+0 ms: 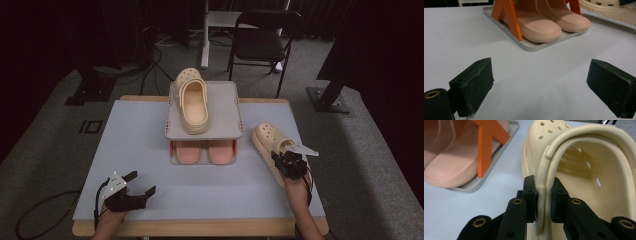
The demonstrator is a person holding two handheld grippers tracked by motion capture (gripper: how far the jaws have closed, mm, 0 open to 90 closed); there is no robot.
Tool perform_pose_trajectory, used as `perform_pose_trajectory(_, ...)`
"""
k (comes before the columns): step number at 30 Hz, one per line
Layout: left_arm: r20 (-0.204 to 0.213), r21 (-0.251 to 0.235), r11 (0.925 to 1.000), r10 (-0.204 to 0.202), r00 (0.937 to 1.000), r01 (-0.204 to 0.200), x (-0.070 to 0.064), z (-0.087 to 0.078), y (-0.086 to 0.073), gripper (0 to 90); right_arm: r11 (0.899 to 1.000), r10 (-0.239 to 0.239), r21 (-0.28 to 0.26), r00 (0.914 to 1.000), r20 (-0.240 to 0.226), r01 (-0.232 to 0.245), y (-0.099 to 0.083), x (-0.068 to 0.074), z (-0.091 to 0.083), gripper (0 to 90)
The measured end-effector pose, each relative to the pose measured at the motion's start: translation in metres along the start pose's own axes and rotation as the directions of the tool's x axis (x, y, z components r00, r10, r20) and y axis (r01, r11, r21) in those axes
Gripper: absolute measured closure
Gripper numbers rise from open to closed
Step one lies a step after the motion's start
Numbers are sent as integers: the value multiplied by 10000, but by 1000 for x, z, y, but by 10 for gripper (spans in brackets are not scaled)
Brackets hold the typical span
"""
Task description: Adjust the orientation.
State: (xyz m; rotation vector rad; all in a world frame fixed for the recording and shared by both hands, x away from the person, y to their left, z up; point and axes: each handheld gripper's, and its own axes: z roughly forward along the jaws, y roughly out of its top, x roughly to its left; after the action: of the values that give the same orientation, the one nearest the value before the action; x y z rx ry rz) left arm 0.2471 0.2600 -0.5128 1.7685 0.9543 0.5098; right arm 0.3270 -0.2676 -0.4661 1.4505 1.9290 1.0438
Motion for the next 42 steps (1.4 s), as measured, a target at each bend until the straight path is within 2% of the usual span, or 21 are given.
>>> perform_pose_trajectory(5, -1, 4, 10000, -10, 10000, 10, 0, 0, 0, 68, 10000, -13, 82, 9997, -263, 15, -6, 6, -1, 778)
perform_pose_trajectory(13, 9, 11, 10000, 34, 10000, -34, 1, 0, -1, 68, 9994, -170, 297, 9993, -342, 180, -13, 12, 6, 777)
perform_pose_trajectory(16, 15, 30, 10000, 48, 10000, -48, 1, 0, -1, 68, 9987, -194, 455, 9980, -608, 221, -16, 12, 9, 775)
perform_pose_trajectory(20, 37, 36, 10000, 74, 10000, -74, 1, 0, -1, 68, 9966, -456, 652, 9961, -750, 506, -18, 15, 12, 764)
perform_pose_trajectory(21, 33, 50, 9999, 88, 10000, -88, 1, 0, -1, 68, 9962, -551, 639, 9963, -666, 593, -17, 15, 11, 760)
perform_pose_trajectory(24, 14, 51, 9999, 104, 9999, -104, 1, 0, -1, 68, 9985, -176, 495, 9932, -1148, 234, -16, 10, 7, 717)
perform_pose_trajectory(25, 10, 60, 10000, 71, 10000, -71, 1, 0, -1, 68, 9994, -127, 296, 9928, -1188, 163, -16, 9, 3, 681)
perform_pose_trajectory(27, 18, 47, 10000, 47, 10000, -47, 1, 1, -1, 68, 9994, -213, 226, 9908, -1337, 246, -14, 8, -2, 616)
perform_pose_trajectory(28, 17, 50, 10000, 47, 10000, -47, 1, 1, -1, 68, 9997, -246, 28, 9920, -1238, 251, -13, 6, -7, 613)
perform_pose_trajectory(30, 25, 32, 10000, 27, 10000, -27, 0, 1, -1, 68, 9994, -299, -198, 9898, -1393, 274, -11, 1, -12, 572)
perform_pose_trajectory(32, 27, 46, 10000, 40, 10000, -40, 0, 1, -1, 68, 9990, -310, -364, 9921, -1218, 267, -11, -3, -16, 537)
perform_pose_trajectory(35, 22, 43, 10000, -2, 10000, 2, 0, 1, -1, 68, 9985, -12, -542, 9937, -1124, -49, -10, -15, -22, 498)
perform_pose_trajectory(40, 9, 77, 10000, 35, 10000, -35, 0, 2, -1, 68, 9976, 42, -686, 9981, -621, -84, -9, -35, -26, 482)
perform_pose_trajectory(42, 22, 76, 10000, 25, 10000, -25, 0, 2, -1, 68, 9968, 173, -764, 9982, -577, -217, -10, -42, -27, 479)
